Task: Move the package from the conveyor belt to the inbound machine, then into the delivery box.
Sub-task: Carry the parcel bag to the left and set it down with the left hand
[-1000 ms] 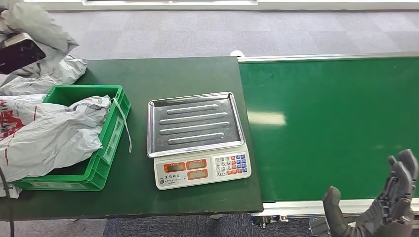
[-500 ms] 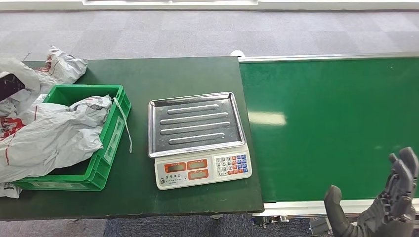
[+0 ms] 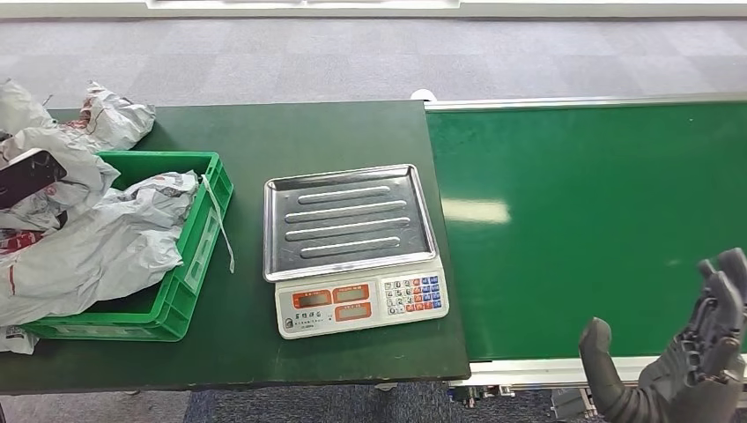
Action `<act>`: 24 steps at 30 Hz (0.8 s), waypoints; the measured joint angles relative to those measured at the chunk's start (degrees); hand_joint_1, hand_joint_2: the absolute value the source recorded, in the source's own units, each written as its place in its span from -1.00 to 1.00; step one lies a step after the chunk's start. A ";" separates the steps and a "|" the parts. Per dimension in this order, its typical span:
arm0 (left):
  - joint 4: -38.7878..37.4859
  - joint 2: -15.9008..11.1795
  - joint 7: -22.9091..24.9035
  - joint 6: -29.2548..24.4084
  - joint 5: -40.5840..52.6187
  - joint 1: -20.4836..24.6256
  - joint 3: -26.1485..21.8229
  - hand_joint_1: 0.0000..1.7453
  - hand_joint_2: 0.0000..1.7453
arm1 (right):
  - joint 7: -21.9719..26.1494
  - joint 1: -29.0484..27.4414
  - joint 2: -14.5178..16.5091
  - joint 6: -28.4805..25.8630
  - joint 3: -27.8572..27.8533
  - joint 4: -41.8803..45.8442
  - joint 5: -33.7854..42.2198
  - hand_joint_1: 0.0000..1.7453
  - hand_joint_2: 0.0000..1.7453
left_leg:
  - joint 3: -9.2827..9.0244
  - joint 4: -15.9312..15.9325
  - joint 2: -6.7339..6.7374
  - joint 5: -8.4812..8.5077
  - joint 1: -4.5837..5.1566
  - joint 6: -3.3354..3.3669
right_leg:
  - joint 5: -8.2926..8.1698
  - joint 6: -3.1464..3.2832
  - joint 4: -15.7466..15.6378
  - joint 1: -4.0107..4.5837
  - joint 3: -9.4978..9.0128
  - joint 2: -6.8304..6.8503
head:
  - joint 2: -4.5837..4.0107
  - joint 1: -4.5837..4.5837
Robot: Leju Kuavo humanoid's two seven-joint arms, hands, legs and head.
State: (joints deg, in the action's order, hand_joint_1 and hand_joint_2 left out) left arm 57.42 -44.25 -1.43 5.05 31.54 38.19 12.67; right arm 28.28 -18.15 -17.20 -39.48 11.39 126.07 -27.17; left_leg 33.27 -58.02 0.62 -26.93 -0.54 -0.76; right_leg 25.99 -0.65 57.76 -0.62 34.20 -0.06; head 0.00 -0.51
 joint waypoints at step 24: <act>4.91 3.63 -4.33 7.29 -5.60 2.69 -3.41 1.00 1.00 | -0.20 1.52 -0.04 1.19 0.07 -0.08 1.22 -1.00 1.00 | 0.00 -0.01 -0.01 0.00 0.00 0.00 | -0.02 -0.01 0.00 0.00 0.02 0.01 | 0.00 0.01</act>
State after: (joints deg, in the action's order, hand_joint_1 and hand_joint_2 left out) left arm 62.33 -40.62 -5.76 12.33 25.94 40.89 9.25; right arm 28.08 -16.63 -17.25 -38.29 11.45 125.99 -25.95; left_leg 33.27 -58.03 0.61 -26.92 -0.54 -0.76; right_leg 25.97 -0.66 57.76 -0.62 34.22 -0.06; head 0.00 -0.50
